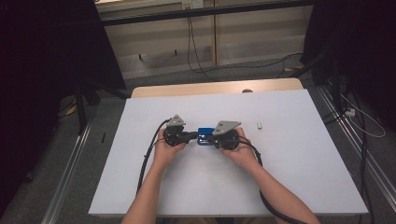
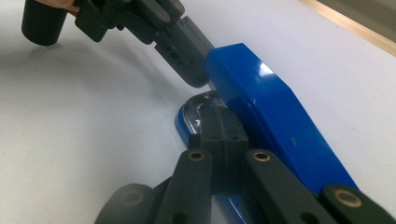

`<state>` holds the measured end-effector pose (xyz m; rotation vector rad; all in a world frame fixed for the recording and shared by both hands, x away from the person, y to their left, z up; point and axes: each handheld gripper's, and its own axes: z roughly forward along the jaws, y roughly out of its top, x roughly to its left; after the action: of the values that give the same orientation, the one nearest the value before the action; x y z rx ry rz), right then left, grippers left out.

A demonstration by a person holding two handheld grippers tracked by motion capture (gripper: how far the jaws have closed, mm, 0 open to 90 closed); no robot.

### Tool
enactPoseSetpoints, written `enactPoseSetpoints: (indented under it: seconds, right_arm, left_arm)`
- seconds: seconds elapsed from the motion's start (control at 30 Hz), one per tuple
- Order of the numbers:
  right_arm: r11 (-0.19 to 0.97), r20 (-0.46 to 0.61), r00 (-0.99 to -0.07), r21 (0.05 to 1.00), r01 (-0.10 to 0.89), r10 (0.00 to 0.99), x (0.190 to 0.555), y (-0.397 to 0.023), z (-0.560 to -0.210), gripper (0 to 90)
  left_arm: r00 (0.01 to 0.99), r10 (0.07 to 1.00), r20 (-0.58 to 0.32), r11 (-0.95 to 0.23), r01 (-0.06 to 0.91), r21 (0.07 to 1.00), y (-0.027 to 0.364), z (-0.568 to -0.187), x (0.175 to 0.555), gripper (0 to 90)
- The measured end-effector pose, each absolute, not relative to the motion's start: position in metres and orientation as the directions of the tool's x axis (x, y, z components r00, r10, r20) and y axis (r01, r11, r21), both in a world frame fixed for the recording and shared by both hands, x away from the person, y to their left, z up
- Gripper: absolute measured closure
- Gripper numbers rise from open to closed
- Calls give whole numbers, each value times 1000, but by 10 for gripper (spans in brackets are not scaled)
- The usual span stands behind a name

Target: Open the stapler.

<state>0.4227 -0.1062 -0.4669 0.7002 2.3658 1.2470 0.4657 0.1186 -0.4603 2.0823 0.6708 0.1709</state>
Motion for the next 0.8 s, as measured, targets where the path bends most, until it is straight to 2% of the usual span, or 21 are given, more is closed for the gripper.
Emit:
enactPoseSetpoints:
  seconds: [0.4, 0.8]
  right_arm:
    - [552, -118, -820, 791, 263, 561, 426, -101, -459, 900]
    - [543, -98, -821, 793, 276, 562, 427, -102, -459, 900]
  left_arm:
    - [847, 511, -150, -423, 399, 813, 120, -460, 466, 900]
    - [837, 521, -165, -407, 414, 814, 120, -460, 467, 900]
